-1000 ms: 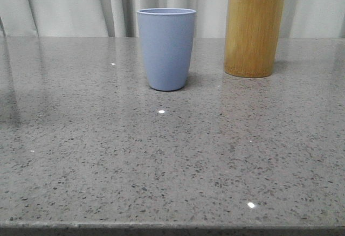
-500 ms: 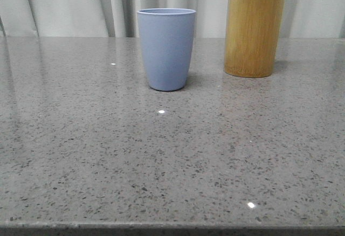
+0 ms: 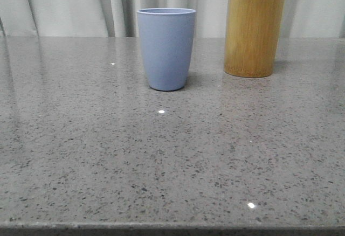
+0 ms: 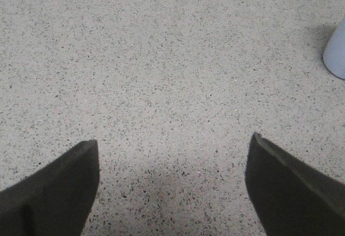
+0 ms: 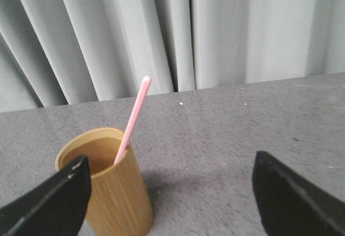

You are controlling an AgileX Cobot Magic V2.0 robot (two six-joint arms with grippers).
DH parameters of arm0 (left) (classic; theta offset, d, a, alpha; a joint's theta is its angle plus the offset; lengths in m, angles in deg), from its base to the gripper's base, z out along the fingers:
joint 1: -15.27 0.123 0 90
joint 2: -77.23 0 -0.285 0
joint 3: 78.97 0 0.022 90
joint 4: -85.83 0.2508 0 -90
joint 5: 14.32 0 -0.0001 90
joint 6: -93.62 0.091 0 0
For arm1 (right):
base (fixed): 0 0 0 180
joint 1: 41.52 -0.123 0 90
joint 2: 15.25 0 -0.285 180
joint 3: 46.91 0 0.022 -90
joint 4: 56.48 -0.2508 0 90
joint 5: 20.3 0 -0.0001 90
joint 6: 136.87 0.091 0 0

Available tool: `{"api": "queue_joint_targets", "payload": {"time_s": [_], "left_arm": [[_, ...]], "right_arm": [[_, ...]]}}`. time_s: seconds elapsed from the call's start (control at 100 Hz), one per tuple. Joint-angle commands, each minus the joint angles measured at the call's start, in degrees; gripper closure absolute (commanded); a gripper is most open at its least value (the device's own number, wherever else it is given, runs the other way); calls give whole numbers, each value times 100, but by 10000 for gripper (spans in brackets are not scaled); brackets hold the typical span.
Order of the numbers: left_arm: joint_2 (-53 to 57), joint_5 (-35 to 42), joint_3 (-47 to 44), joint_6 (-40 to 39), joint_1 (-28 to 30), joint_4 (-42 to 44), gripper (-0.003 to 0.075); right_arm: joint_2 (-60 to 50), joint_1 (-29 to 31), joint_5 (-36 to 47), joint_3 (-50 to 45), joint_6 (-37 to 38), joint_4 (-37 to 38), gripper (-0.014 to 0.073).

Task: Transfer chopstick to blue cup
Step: 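Lower the open right gripper over the pink chopstick in the bamboo cup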

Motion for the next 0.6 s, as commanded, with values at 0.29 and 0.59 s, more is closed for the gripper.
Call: {"api": "queue_joint_targets", "payload": {"time_s": [0.29,0.59], "left_arm": [[-1,422,139,-57,26,-55,186],[-1,422,139,-57,26,-55,186]], "right_arm": [[1915,-479,2832,307,399,-147,-7],[2864,-479,3244,934,539,-136,-7]]}}
